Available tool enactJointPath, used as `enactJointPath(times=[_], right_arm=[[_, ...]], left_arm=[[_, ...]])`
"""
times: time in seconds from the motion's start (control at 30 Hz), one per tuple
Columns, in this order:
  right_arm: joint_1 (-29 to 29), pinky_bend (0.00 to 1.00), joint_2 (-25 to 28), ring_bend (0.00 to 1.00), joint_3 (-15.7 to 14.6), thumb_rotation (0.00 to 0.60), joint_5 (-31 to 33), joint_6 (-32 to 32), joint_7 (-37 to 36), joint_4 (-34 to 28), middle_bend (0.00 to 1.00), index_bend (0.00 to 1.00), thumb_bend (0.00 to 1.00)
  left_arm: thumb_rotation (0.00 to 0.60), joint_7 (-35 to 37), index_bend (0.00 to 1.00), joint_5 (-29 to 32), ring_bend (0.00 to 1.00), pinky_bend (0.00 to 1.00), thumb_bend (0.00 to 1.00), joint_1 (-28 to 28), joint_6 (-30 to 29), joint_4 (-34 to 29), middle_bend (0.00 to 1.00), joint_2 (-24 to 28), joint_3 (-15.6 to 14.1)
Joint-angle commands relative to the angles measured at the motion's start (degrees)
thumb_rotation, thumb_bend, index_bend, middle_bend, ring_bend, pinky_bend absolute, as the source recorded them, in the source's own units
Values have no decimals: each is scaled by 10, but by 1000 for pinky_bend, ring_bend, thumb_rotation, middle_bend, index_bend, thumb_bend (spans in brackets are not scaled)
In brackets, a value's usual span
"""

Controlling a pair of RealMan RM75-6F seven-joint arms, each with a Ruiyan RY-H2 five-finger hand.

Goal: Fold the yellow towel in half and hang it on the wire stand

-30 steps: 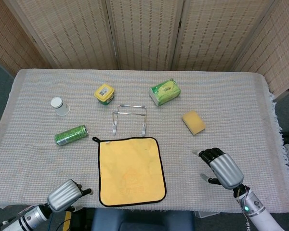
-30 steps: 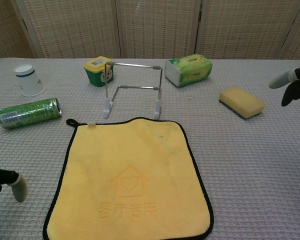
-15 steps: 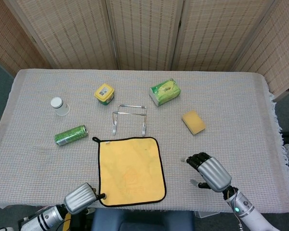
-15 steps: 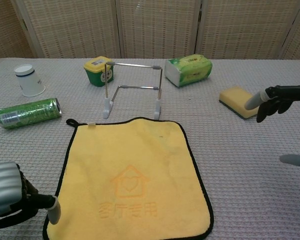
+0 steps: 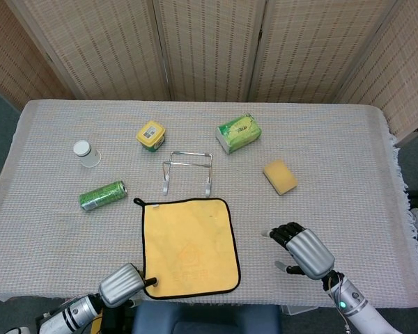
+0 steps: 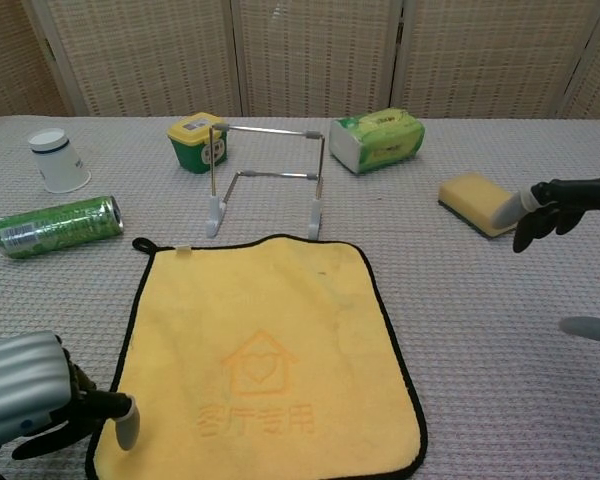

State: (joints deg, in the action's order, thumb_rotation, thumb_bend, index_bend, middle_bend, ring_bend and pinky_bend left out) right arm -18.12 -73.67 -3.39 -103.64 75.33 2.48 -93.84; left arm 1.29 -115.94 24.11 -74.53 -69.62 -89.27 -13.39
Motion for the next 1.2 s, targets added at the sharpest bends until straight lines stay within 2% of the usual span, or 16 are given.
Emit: enactJointPath(times=[0.03,0.57,0.97,1.2], right_arm=[[1,317,0,350,-1,600,1,1,-1,1,361,243,205],[4,317,-2,350,-8,600,5,13,-12,12,361,243,205],[3,317,-6,351,-9,600,6,16,-23,21,361,243,205],[-3,334,-10,351,-9,600,-2,17,-22,19,361,243,205]], left_arm=[[600,4,461,3,805,906,196,1,-2,4,912,-7,-2],[600,3,476,16,811,910,235,9,-8,21,918,-37,-4],[600,-2,498,29,814,911,378,7,-16,24,923,-43,-4],[600,-4,522,34,816,912,497,9,-16,17,926,-39,-6]])
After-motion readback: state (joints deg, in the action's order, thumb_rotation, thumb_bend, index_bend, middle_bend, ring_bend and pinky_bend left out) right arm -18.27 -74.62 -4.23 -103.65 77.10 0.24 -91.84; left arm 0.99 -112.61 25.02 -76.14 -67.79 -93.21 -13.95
